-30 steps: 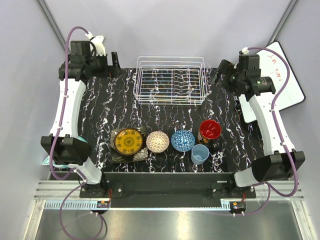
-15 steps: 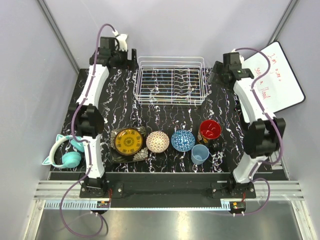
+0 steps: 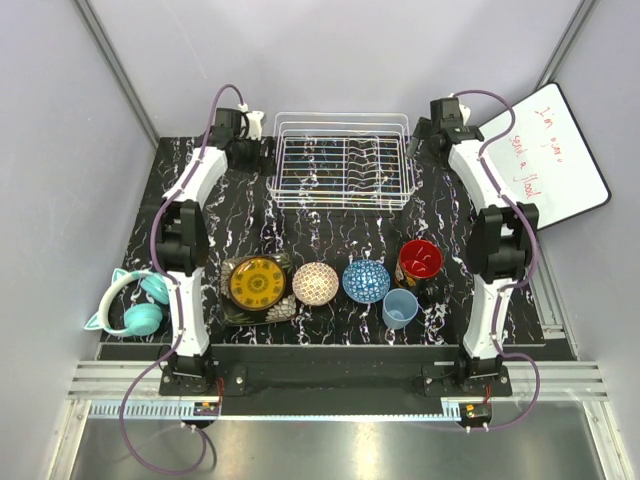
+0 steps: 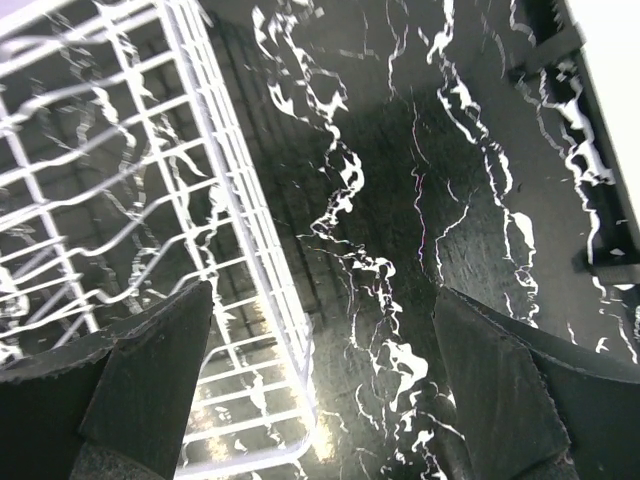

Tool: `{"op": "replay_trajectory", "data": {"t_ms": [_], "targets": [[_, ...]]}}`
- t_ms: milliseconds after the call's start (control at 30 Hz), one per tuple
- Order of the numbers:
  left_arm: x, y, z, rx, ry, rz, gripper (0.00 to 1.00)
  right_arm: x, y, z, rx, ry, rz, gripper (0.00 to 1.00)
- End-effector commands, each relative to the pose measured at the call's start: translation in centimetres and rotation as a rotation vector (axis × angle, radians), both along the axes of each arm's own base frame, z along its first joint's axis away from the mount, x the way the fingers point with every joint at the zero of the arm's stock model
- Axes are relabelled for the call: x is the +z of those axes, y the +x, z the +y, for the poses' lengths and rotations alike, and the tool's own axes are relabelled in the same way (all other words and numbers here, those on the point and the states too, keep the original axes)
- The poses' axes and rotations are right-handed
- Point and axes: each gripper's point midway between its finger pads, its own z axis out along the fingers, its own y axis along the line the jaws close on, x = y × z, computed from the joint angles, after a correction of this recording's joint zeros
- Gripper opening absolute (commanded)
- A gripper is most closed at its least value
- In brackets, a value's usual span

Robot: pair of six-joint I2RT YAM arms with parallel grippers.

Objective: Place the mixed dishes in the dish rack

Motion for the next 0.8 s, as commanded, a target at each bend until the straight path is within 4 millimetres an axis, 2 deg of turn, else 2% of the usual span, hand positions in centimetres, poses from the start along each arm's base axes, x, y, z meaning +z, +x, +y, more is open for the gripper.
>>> {"op": "replay_trajectory", "data": {"t_ms": [0,167,200,233,300,333,367,400,433,467,500,533,567,633,700,733,767], "targets": [[2.0,1.1,0.8,-0.005,0.052,-0.104,0.99,-2.0,0.5,1.3,0.025,0.007,0.032,1.0],[0.7,0.1,1.2,-0.032,0.094,-0.082,0.99,-5.1,-1.1,2.1,0.042,0.014,0.099,1.0],[-0.2,-0.4,1.3,-0.035,0.104,-0.062,0.99,-5.2,-1.5,2.3,0.046,0.016,0.102,1.0],[-0.4,-0.7,1.5,-0.038,0.114,-0.055,0.99,-6.3,-2.3,2.4,0.049,0.017,0.13,1.0],[-1.3,-1.4,1.8,-0.044,0.135,-0.036,0.99,-6.6,-3.0,3.0,0.063,0.018,0.137,1.0],[-1.6,-1.7,1.8,-0.045,0.138,-0.027,0.99,-7.7,-3.9,3.0,0.069,0.009,0.167,1.0],[-2.3,-2.3,2.0,-0.051,0.146,-0.01,0.99,-8.0,-4.3,3.2,0.073,0.008,0.173,1.0],[-2.0,-2.6,2.0,-0.055,0.145,-0.012,0.99,-7.9,-4.6,3.3,0.078,0.011,0.175,1.0],[-2.2,-3.0,2.0,-0.059,0.145,-0.007,0.99,-8.8,-5.4,3.3,0.076,0.013,0.201,1.0],[-2.8,-3.6,2.1,-0.065,0.153,0.009,0.99,-9.0,-5.8,3.3,0.078,0.013,0.207,1.0],[-2.3,-4.0,2.1,-0.068,0.153,0.003,0.99,-8.6,-6.1,3.4,0.08,0.015,0.201,1.0],[-2.3,-4.4,2.1,-0.071,0.154,0.006,0.99,-9.1,-6.8,3.4,0.081,0.015,0.216,1.0],[-3.0,-5.2,2.1,-0.087,0.161,0.025,0.99,-8.8,-7.0,3.4,0.081,0.015,0.21,1.0],[-2.4,-6.1,2.2,-0.093,0.168,0.018,0.99,-9.4,-8.0,3.4,0.08,0.019,0.228,1.0],[-3.3,-7.4,2.4,-0.109,0.18,0.042,0.99,-9.0,-8.6,3.5,0.083,0.03,0.224,1.0],[-2.8,-7.9,2.5,-0.112,0.182,0.031,0.99,-9.4,-9.2,3.6,0.079,0.032,0.234,1.0],[-3.6,-8.6,2.6,-0.119,0.19,0.045,0.99,-8.7,-9.5,3.6,0.08,0.037,0.221,1.0]]}}
